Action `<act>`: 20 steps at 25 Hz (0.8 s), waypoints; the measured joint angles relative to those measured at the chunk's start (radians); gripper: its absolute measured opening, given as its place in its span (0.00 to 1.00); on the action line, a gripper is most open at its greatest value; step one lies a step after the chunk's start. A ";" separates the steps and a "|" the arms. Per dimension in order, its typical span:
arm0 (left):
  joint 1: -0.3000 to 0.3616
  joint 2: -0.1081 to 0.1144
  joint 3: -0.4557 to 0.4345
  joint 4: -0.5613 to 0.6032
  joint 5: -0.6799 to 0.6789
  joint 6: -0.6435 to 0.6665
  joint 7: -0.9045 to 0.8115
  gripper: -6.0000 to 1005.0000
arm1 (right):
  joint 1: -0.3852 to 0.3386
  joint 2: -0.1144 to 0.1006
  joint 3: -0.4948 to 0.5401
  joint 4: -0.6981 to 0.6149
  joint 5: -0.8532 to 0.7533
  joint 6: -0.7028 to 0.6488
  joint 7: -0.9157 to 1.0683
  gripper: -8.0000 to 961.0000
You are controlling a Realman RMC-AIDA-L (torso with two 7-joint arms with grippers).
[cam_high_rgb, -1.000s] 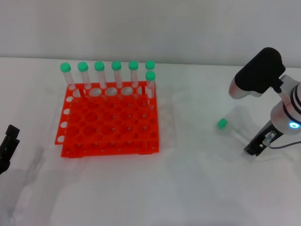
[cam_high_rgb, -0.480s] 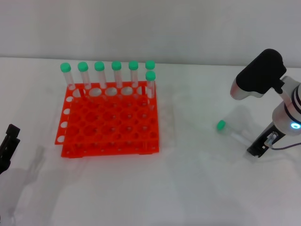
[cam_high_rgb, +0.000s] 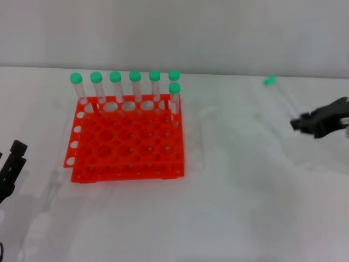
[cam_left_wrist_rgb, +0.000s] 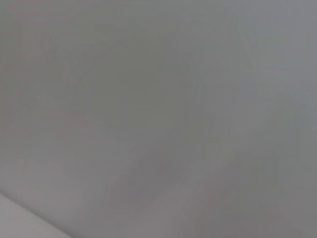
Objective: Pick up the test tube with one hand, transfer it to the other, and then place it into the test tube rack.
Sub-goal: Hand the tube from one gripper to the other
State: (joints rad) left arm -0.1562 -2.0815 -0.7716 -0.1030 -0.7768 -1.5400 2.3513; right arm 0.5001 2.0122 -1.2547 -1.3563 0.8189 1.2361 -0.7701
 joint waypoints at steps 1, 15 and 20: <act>-0.001 0.000 0.000 -0.002 0.005 -0.004 -0.002 0.87 | -0.037 0.000 0.041 -0.003 0.097 -0.014 -0.062 0.20; -0.088 0.013 0.000 0.007 0.288 -0.171 -0.019 0.87 | -0.214 -0.005 0.366 0.812 1.078 0.290 -1.250 0.20; -0.159 0.016 0.000 0.007 0.488 -0.235 0.034 0.87 | -0.204 0.000 0.362 1.072 1.146 0.386 -1.636 0.20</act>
State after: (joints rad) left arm -0.3148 -2.0657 -0.7715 -0.0964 -0.2887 -1.7747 2.3848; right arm 0.2961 2.0119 -0.8923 -0.2845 1.9651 1.6225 -2.4057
